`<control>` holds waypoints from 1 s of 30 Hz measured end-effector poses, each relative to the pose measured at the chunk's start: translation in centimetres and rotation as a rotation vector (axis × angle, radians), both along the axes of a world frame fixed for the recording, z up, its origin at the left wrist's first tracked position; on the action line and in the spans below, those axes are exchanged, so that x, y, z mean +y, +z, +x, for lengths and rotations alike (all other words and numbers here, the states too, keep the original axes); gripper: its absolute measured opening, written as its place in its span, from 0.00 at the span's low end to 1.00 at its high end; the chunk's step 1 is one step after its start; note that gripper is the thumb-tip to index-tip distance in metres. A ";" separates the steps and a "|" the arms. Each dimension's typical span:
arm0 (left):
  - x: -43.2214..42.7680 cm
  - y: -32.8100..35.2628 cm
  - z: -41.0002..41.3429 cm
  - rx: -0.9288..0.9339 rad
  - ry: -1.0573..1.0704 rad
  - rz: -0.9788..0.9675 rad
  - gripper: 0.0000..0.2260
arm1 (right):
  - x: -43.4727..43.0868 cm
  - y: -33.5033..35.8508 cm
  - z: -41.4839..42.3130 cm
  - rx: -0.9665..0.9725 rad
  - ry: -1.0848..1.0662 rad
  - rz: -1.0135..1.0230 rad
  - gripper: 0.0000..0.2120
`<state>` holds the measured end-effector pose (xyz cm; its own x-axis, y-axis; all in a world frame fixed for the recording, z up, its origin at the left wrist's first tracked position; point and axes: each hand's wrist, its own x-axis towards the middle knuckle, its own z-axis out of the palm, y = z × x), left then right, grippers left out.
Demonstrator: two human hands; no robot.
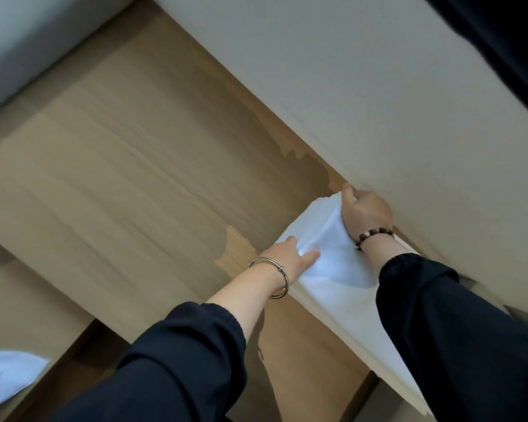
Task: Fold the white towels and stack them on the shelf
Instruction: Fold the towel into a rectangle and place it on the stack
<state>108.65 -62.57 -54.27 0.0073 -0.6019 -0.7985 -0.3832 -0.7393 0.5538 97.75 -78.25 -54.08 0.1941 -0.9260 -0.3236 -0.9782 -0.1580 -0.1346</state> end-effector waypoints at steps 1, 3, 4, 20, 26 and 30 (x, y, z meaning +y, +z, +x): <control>-0.1 0.1 0.1 -0.024 -0.010 0.000 0.27 | -0.1 -0.2 0.0 0.003 0.003 0.000 0.29; 0.0 0.2 0.4 -0.071 -0.021 -0.008 0.27 | -0.5 -0.5 0.1 0.024 0.019 0.050 0.30; 0.2 0.1 0.6 -0.089 -0.020 -0.015 0.28 | -0.9 -0.5 0.2 0.025 0.026 0.108 0.31; 2.6 -4.7 1.1 0.380 0.452 0.029 0.28 | -5.7 1.4 -3.1 -0.173 0.025 1.326 0.43; 1.7 -7.8 1.5 0.283 0.479 0.122 0.18 | -6.6 0.8 -3.1 -0.072 0.006 1.381 0.41; 0.9 -8.6 1.9 0.369 0.456 0.160 0.08 | -7.1 0.4 -2.8 -0.034 0.034 1.359 0.43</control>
<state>110.51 -61.64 -62.92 -0.0588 -0.4757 -0.8776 0.1878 -0.8687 0.4583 94.99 -85.35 -53.72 0.2362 0.1229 -0.9639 -0.9697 0.0935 -0.2257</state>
